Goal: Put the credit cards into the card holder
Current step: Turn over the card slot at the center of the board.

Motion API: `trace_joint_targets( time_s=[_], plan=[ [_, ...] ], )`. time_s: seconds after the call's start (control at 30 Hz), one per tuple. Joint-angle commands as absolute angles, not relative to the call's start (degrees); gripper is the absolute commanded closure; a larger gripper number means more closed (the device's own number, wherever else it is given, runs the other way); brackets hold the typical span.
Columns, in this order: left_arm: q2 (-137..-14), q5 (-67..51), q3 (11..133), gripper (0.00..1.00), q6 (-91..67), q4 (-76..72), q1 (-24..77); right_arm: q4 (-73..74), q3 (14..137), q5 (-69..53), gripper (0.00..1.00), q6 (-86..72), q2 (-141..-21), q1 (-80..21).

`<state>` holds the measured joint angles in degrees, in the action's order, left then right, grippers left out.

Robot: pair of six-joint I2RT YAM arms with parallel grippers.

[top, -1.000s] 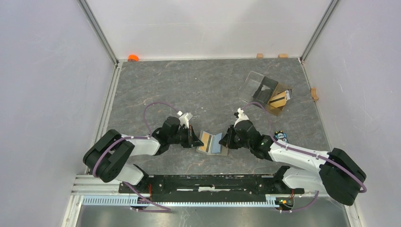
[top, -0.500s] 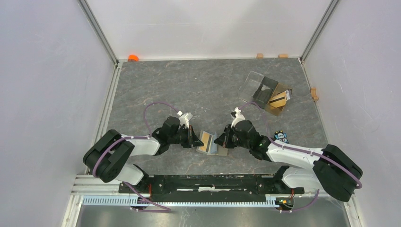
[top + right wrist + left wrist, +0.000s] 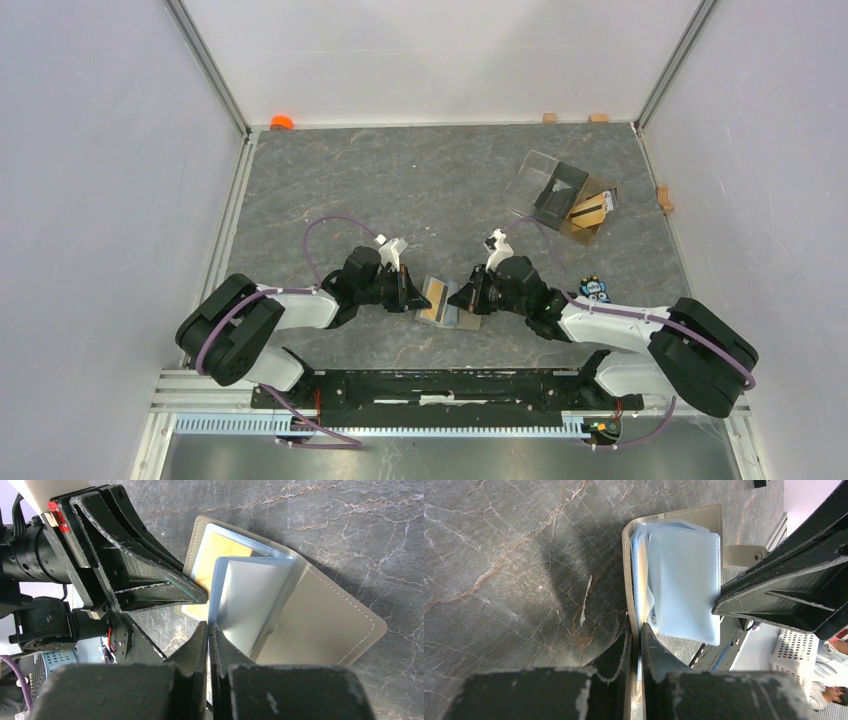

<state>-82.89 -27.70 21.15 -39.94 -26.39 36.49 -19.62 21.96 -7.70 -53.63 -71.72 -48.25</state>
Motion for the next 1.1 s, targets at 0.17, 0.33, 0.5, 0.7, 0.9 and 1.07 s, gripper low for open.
trace_joint_targets(
  time_s=[0.17,0.33,0.5,0.7,0.9,1.07],
  plan=[
    [-84.40,-28.60,21.18,0.95,-40.64,-29.60,36.50,-26.35,21.18,-10.99,0.96,-54.32,-74.25,-48.26],
    [-84.62,-28.74,21.45,0.95,-40.52,-29.71,36.50,-27.26,21.61,-11.45,0.97,-54.17,-75.47,-48.25],
    [-84.78,-28.83,21.62,0.95,-40.52,-29.88,36.55,-27.73,22.31,-11.99,0.96,-53.91,-76.77,-48.18],
    [-85.52,-29.08,21.88,0.96,-40.77,-30.39,36.54,-28.04,23.59,-12.86,0.94,-53.15,-78.53,-48.16],
    [-85.55,-29.09,21.88,0.97,-40.79,-30.41,36.48,-24.85,25.17,-12.01,0.91,-51.73,-79.16,-48.05],
    [-85.65,-28.92,21.75,0.97,-40.87,-30.54,36.48,-19.03,25.98,-7.33,0.88,-49.54,-76.53,-48.08]
  ],
)
